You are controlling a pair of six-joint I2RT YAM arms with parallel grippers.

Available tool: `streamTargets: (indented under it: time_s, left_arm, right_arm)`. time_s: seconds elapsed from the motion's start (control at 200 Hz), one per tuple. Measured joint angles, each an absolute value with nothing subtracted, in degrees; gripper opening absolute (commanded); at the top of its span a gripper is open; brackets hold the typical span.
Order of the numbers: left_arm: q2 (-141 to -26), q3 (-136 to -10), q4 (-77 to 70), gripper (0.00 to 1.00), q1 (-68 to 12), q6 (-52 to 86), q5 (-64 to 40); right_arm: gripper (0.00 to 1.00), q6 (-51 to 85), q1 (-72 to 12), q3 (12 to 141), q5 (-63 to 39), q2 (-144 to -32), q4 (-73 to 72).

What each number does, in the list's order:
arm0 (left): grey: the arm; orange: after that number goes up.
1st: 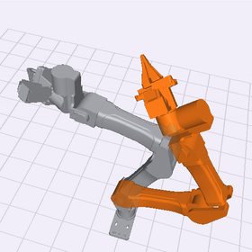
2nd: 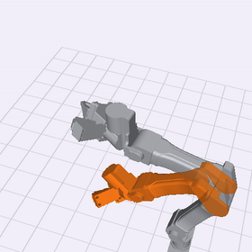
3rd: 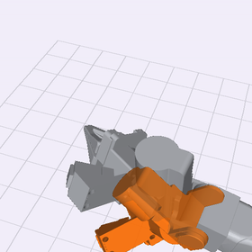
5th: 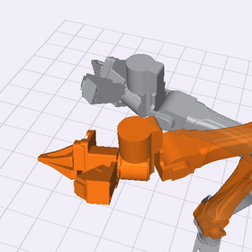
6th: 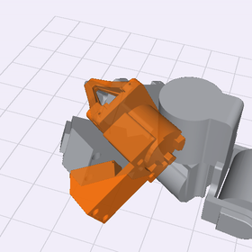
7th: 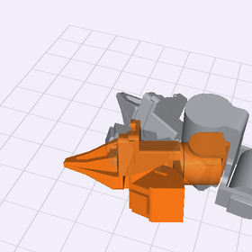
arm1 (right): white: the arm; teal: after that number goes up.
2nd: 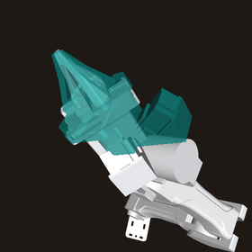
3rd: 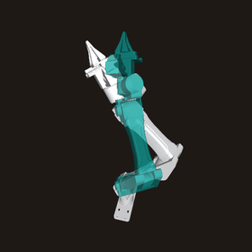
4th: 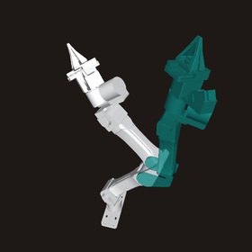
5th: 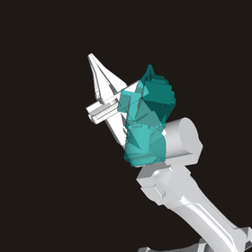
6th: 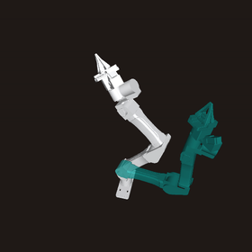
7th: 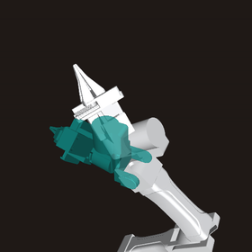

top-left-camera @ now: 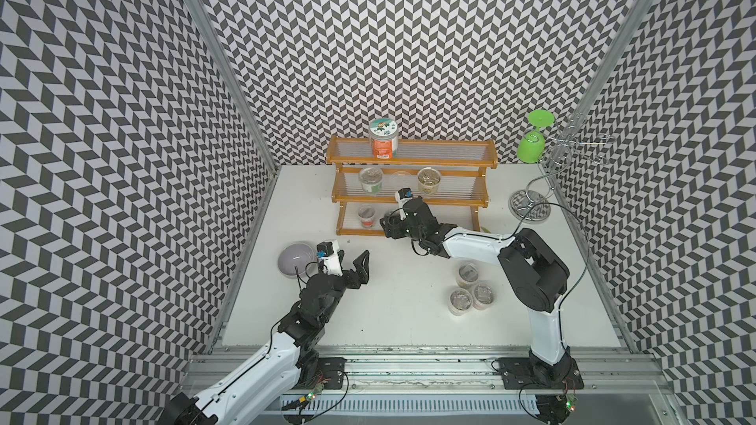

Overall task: Place the seed container on the shelf
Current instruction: Place the seed jar on the shelf.

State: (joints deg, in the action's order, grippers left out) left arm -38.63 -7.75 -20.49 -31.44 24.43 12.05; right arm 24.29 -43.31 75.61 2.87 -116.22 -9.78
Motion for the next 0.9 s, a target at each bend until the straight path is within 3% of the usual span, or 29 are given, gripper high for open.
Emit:
streamTargets:
  time_s: [0.901]
  left_arm:
    - [-39.3, -10.5, -14.5, 0.90, -29.6, 25.1, 10.6]
  right_arm:
    - [0.77, 24.7, -43.3, 81.9, 8.9, -123.0, -12.3]
